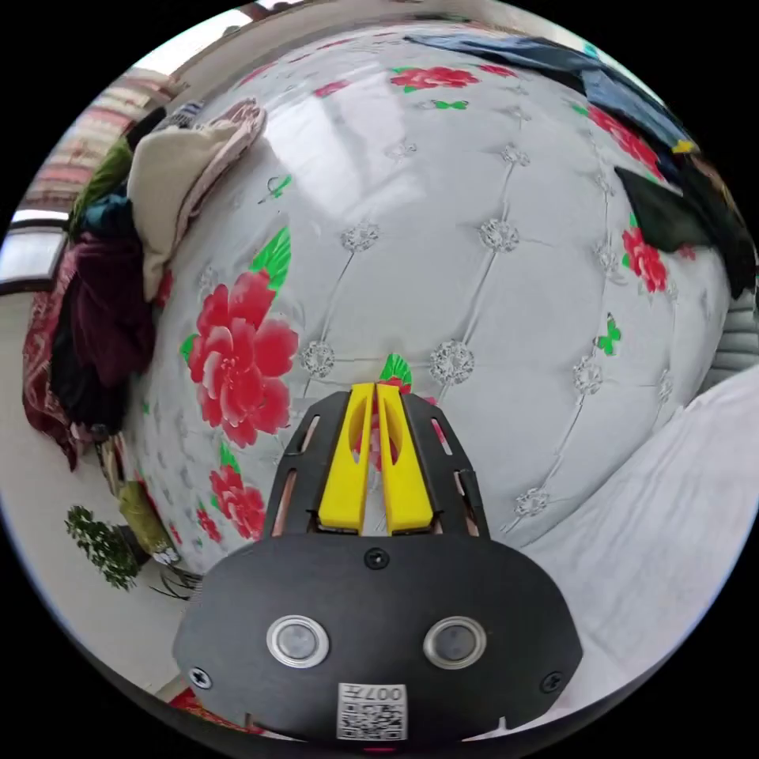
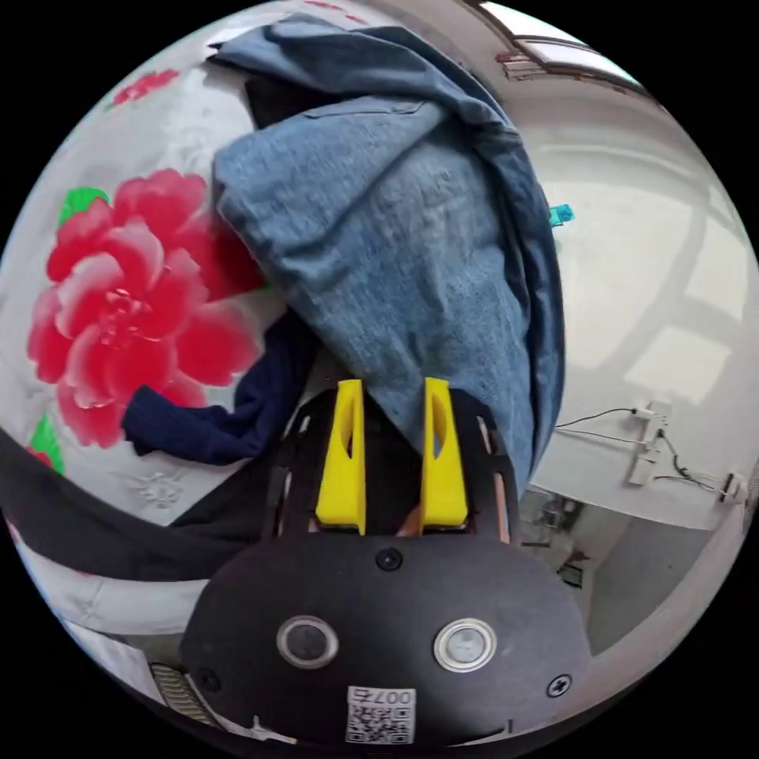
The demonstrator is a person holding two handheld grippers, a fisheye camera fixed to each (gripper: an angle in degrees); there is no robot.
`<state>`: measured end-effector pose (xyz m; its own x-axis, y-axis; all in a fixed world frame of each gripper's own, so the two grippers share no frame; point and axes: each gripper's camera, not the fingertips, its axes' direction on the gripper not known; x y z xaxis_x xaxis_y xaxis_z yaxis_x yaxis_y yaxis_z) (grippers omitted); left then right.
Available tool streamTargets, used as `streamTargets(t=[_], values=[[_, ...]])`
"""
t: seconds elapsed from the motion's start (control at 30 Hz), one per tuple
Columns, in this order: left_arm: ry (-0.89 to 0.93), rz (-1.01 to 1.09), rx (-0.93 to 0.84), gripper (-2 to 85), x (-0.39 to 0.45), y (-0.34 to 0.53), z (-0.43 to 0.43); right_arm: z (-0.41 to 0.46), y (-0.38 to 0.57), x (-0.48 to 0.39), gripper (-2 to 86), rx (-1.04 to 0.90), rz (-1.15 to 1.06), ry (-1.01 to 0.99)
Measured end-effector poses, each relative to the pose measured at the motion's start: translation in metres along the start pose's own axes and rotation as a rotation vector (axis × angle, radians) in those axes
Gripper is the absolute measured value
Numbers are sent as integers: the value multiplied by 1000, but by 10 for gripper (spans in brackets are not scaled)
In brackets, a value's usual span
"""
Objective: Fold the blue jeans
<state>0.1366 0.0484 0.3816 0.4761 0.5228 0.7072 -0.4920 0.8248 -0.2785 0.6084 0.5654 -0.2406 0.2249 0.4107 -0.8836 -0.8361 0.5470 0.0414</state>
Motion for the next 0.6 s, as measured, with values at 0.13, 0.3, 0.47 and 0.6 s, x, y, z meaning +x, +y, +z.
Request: streamTargets(t=[0.13, 0.3, 0.47, 0.6], values=[[0, -57, -35, -9, -6, -4, -2, -35, 20, 79, 22, 151, 248, -256], [71, -153, -41, -9, -27, -1, -6, -140, 144, 182, 2, 627, 739, -602], [240, -232, 88, -10, -53, 19, -35, -235, 250, 195, 0, 982, 688, -872], [312, -250, 270, -9, -68, 54, -81, -332, 260, 149, 0, 1091, 345, -1017]])
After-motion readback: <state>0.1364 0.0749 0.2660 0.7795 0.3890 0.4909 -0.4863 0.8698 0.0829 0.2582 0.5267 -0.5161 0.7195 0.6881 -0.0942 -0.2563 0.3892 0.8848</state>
